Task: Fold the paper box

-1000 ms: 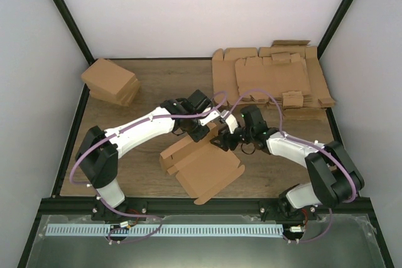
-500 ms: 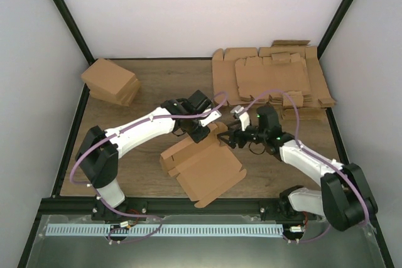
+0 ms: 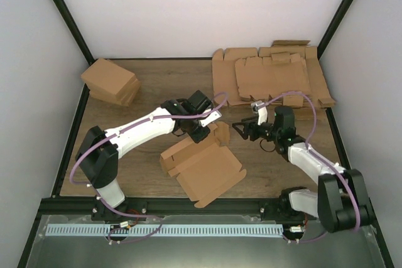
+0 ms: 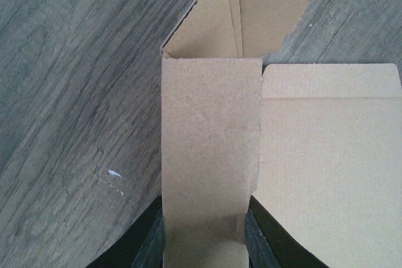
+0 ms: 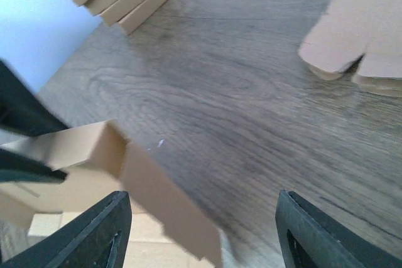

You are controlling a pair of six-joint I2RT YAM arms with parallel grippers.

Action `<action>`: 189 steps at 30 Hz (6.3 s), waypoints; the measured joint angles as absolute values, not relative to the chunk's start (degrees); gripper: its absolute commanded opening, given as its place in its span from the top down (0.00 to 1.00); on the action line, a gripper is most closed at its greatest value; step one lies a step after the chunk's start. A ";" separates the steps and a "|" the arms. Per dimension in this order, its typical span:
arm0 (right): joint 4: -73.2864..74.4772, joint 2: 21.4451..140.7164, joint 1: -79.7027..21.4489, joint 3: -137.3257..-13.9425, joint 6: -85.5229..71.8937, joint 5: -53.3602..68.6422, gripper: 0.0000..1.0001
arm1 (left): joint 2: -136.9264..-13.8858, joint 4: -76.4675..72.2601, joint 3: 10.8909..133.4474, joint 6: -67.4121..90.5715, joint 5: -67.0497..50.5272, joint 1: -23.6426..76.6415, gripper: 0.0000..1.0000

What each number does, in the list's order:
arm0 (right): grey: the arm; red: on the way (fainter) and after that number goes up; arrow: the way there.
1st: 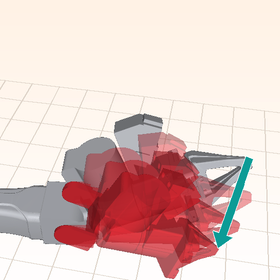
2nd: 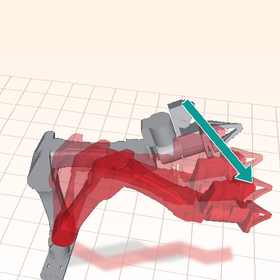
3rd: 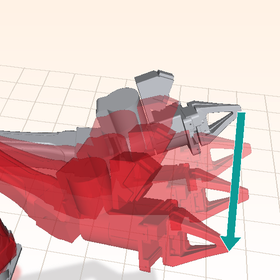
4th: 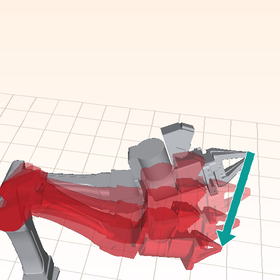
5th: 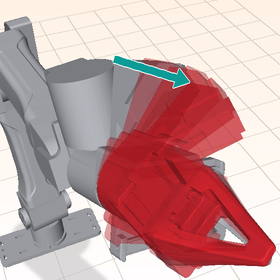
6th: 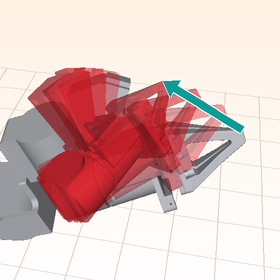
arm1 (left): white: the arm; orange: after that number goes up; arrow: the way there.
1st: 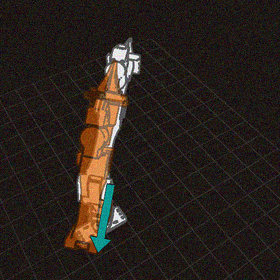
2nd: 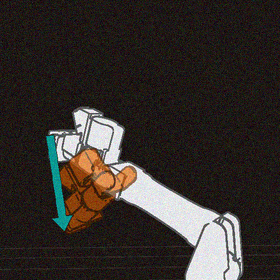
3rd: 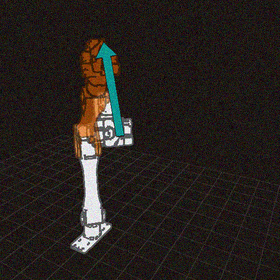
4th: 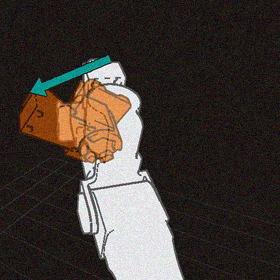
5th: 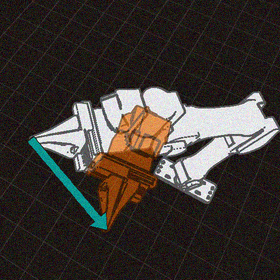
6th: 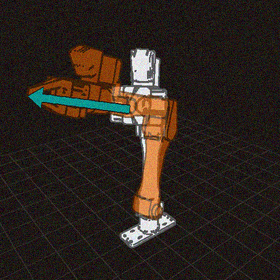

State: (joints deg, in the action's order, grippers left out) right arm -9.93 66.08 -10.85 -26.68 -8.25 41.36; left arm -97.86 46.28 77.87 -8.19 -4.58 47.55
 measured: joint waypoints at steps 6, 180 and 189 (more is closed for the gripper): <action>-8.54 75.64 -9.58 -32.10 -7.55 40.82 0.42 | -97.89 46.26 77.87 -8.23 -4.25 47.57 0.74; -9.04 76.79 -42.70 -33.67 -10.17 -9.63 0.99 | -81.67 45.36 68.14 1.78 -7.31 41.56 0.00; -8.14 72.58 -35.09 -33.69 -13.56 -2.24 0.99 | -65.17 37.54 57.49 7.53 -7.22 33.58 0.00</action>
